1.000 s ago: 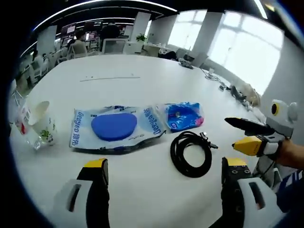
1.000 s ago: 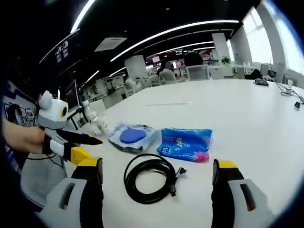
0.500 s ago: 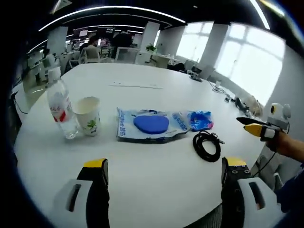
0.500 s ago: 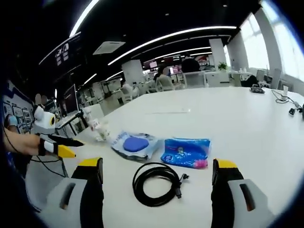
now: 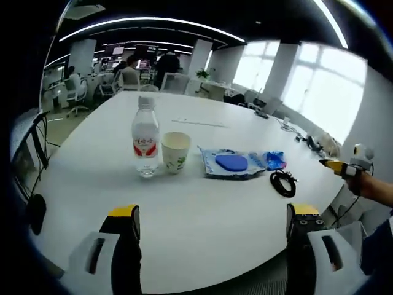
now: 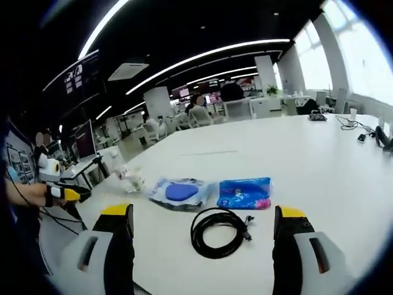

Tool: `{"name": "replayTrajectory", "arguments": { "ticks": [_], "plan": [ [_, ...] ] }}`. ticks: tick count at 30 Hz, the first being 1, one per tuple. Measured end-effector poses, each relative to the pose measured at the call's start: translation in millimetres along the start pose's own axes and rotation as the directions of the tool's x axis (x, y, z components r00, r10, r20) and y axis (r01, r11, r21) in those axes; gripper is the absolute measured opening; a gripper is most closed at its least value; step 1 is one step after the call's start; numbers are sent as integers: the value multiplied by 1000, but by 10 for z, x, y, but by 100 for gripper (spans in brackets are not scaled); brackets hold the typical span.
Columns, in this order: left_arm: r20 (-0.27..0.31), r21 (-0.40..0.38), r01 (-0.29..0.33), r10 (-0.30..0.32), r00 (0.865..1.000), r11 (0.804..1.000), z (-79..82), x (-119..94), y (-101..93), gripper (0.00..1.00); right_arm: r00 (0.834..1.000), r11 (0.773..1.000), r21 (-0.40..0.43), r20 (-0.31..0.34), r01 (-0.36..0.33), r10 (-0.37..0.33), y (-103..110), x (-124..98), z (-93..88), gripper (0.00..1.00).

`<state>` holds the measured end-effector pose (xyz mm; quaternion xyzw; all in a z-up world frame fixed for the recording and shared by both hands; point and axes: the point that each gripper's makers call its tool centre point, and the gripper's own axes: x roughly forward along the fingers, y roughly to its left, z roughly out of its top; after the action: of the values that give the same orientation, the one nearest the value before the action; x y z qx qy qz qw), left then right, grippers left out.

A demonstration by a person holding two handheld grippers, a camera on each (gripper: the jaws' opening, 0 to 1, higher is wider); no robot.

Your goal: Arrange the tabletop items into an orderly group along one side of the table until the central work area is clear of visible clutter.

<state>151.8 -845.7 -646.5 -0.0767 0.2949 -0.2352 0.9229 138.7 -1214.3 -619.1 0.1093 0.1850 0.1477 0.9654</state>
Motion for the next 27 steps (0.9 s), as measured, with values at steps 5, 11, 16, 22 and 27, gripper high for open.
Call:
{"name": "replayTrajectory", "arguments": {
  "ticks": [5, 11, 16, 22, 27],
  "plan": [
    [17, 28, 34, -34, 999, 999, -29, -93, 135, 99, 998, 998, 38, 32, 46, -48, 91, -116, -15, 92],
    [11, 40, 94, -94, 995, 995, -25, -141, 152, 99, 992, 991, 57, 42, 119, -121, 153, -260, -67, 92],
    [0, 75, 111, -111, 994, 991, 22, -195, 173, 99, 991, 990, 48, 26, 130, -131, 178, -271, -90, 93],
    [2, 56, 76, -76, 997, 996, 65, -194, 196, 98, 995, 995, 13, -33, 96, -95, 104, -180, -40, 92],
    [23, 48, 87, -88, 996, 995, 121, -157, 165, 97, 994, 994, 54, 47, 95, -98, 74, -75, 193, 93]
  ]
}}
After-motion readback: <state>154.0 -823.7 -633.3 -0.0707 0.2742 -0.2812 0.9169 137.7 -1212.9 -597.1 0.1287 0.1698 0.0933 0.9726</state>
